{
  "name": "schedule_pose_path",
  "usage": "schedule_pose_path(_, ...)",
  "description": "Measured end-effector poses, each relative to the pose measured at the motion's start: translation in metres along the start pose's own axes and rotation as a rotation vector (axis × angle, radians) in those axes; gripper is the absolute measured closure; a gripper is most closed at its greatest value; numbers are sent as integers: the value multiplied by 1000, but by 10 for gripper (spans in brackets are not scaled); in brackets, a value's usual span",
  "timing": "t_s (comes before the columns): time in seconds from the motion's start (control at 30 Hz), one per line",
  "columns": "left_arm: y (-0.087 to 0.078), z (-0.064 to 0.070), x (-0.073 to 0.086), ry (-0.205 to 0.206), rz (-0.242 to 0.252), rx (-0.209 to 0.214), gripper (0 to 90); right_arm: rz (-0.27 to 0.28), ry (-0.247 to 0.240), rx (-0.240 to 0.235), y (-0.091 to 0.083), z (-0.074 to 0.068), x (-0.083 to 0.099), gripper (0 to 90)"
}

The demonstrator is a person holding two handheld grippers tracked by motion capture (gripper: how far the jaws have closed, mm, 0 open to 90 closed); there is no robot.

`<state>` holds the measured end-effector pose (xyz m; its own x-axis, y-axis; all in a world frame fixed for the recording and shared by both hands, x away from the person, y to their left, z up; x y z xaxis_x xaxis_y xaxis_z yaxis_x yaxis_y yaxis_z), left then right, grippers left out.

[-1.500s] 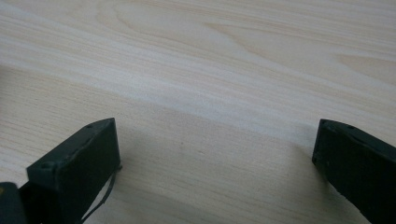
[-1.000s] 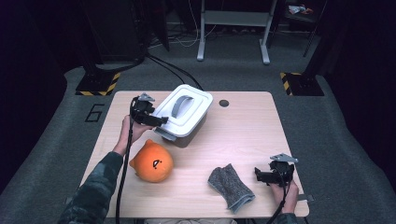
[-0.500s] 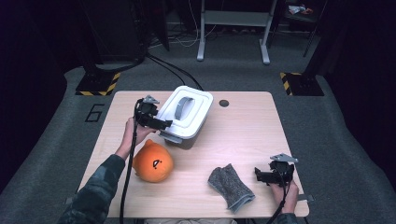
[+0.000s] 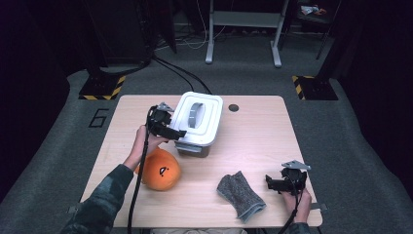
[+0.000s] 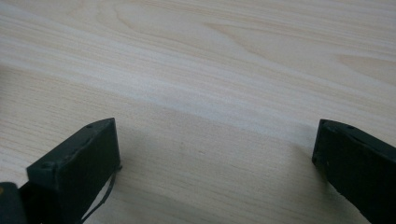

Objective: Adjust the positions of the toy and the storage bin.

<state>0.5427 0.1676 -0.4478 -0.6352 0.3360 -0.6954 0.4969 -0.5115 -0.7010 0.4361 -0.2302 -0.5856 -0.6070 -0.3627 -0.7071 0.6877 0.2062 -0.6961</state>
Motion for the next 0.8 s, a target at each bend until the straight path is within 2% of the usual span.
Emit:
schedule_pose_path(0.43, 4, 20, 0, 16, -3, 15, 141, 0, 0, 0, 0, 0, 0, 0)
schedule_pose_path(0.8, 12, 41, -7, 37, -3, 69, 144, -1, 0, 0, 0, 0, 0, 0)
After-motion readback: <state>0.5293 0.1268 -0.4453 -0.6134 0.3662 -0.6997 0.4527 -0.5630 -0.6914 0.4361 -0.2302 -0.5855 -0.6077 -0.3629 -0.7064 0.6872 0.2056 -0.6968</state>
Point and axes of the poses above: each handheld gripper's, and its own axes: y roughly forward along the jaws, x roughly out of its underside, z roughly to its right, the point moved 8 cm from there along y, roughly forward along the jaws, and after that the axes turned 10 degrees about -y, right-handed, at the moved point
